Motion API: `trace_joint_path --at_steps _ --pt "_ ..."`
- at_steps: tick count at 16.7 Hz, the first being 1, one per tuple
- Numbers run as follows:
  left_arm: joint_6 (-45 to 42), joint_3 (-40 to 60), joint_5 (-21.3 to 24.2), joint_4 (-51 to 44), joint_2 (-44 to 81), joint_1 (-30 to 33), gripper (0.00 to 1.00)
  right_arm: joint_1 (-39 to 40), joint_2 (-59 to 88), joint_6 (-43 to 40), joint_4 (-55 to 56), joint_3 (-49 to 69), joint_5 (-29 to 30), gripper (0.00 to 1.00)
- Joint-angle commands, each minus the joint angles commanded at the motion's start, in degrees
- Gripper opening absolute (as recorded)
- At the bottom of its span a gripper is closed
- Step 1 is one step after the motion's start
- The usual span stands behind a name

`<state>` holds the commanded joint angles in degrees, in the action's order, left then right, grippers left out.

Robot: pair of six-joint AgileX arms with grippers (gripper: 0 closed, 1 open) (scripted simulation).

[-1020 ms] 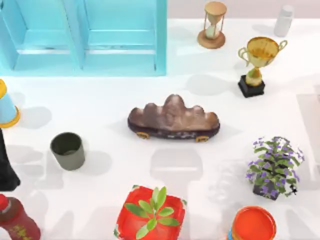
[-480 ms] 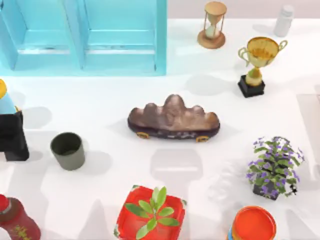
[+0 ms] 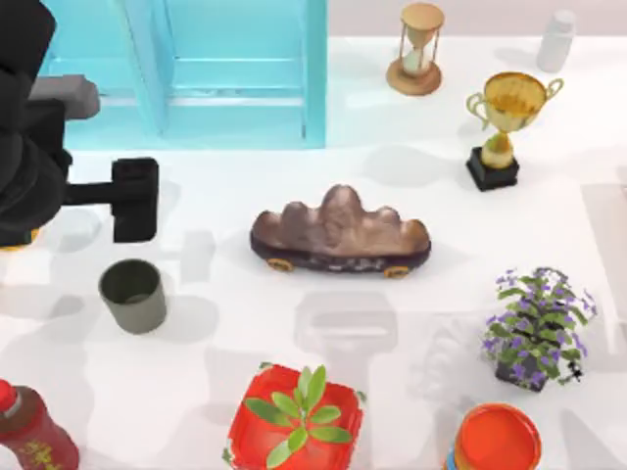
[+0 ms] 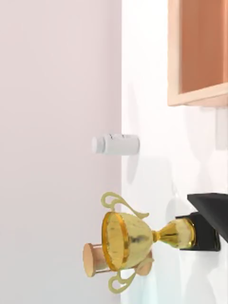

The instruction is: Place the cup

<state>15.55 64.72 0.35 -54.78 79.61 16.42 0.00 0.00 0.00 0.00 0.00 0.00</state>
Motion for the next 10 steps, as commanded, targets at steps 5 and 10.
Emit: trace_joint_path --at_steps 5,10 --pt "3.7 16.8 -0.2 -12.9 19.3 4.1 1.00 0.0 0.0 0.0 0.0 0.0 0.0 1.00" --pt "5.1 23.4 -0.4 -17.6 26.1 5.6 1.00 0.0 0.0 0.0 0.0 0.0 0.0 1.00"
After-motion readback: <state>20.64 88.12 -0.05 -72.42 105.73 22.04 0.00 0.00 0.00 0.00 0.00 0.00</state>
